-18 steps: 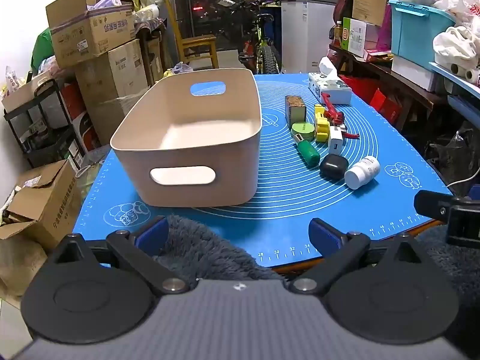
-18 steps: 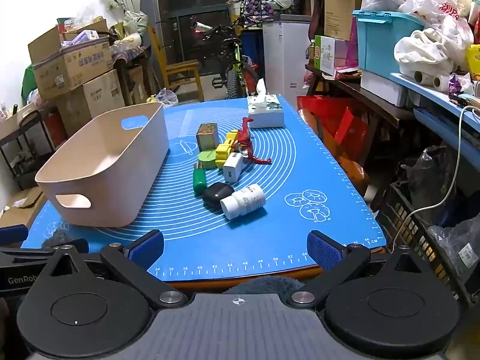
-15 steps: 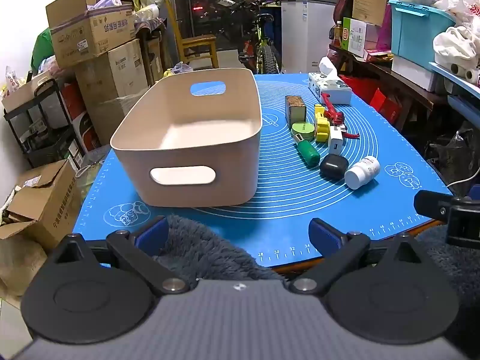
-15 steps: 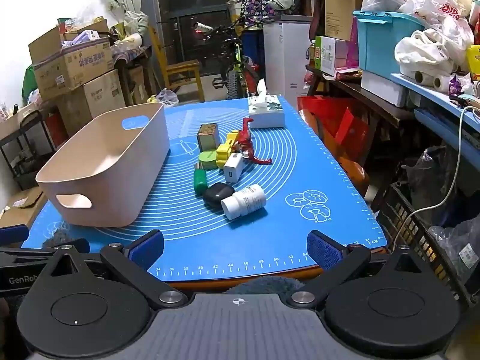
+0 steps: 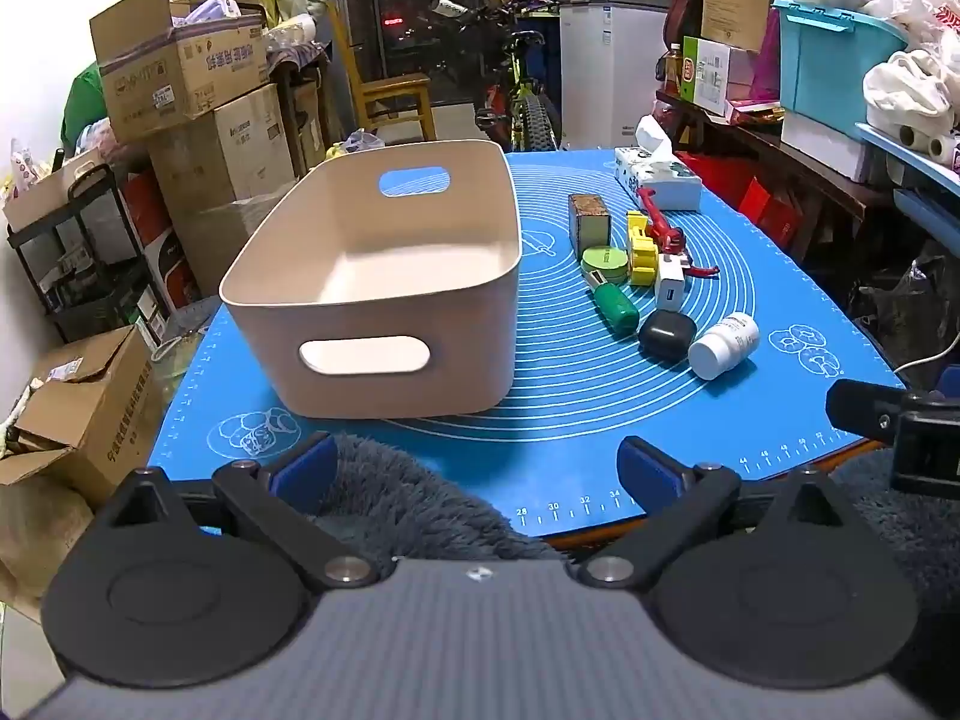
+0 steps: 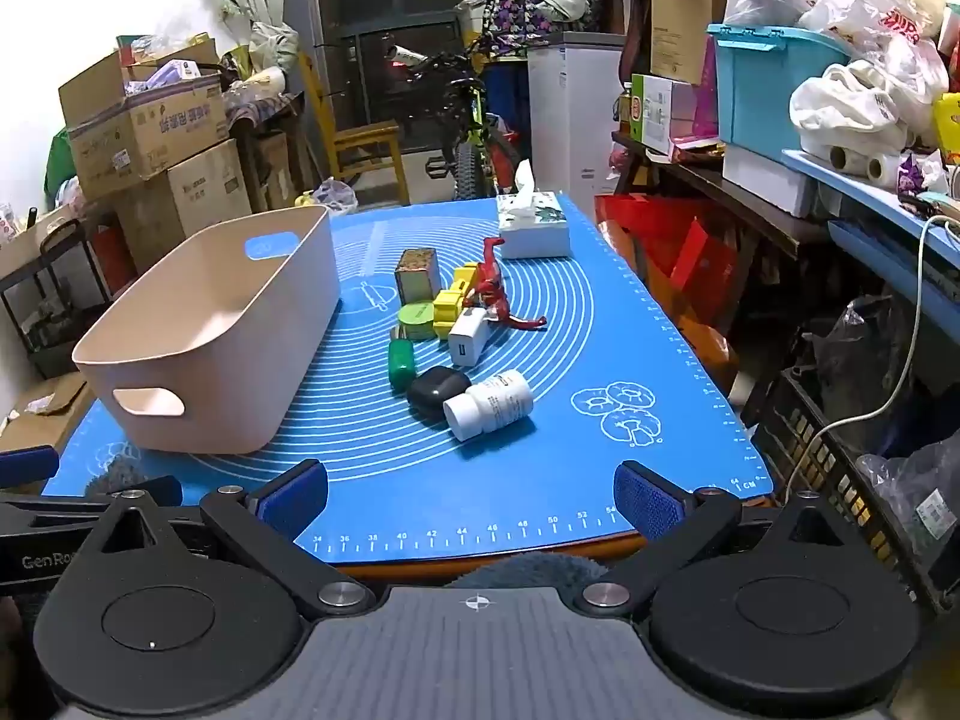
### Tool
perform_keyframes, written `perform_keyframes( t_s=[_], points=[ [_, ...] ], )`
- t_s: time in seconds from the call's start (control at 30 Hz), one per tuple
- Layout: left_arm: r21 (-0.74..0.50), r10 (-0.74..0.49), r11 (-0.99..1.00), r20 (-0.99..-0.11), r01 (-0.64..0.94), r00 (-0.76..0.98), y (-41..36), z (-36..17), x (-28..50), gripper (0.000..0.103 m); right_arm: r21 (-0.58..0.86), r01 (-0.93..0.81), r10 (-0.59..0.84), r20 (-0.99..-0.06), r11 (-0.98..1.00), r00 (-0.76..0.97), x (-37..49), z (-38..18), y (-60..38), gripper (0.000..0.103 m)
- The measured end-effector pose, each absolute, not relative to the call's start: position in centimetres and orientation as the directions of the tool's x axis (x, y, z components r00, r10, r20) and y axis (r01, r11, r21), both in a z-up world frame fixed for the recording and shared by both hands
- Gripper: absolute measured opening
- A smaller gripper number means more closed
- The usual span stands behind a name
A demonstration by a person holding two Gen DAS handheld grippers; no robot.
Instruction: Organize rigid objects
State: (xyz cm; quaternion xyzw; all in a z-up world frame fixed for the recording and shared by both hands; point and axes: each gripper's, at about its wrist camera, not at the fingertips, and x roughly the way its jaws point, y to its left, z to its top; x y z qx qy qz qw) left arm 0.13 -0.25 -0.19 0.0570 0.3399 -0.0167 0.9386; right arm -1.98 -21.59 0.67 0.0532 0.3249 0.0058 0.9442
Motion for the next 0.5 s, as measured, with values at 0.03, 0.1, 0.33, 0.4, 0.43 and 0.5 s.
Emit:
perform_keyframes(
  t_s=[0.03, 0.1, 0.33, 0.4, 0.43, 0.5],
  points=[
    [0.095, 0.007, 0.993, -0.64, 0.07, 0.768, -0.26, -0.21, 0.17, 0.099, 0.101, 0.022, 0.045, -0.612, 0.995, 0.789, -2.01, 0.7, -21.67, 0.101],
    [0.096, 0.008, 0.993, -0.639, 0.07, 0.769, -0.34, 0.01, 0.01, 0.099, 0.096, 0.024, 0.04, -0.613, 0.995, 0.789, -1.92, 0.67, -20.95, 0.101],
    [0.093, 0.005, 0.993, -0.639, 0.071, 0.769, -0.15, 0.27, -0.14, 0.099, 0.103, 0.027, 0.042, -0.615, 0.994, 0.788, -1.92, 0.68, -21.12, 0.101],
    [0.093, 0.006, 0.993, -0.639, 0.069, 0.769, -0.18, 0.26, -0.16, 0.099, 0.102, 0.025, 0.043, -0.616, 0.994, 0.787, -1.89, 0.66, -21.16, 0.101],
    [0.092, 0.006, 0.993, -0.639, 0.069, 0.769, -0.2, 0.28, -0.17, 0.099, 0.102, 0.025, 0.043, -0.615, 0.994, 0.787, -1.89, 0.65, -21.17, 0.101],
    [0.093, 0.006, 0.993, -0.638, 0.069, 0.77, -0.23, 0.25, -0.19, 0.099, 0.102, 0.026, 0.042, -0.615, 0.994, 0.787, -1.89, 0.64, -21.11, 0.101]
  ],
)
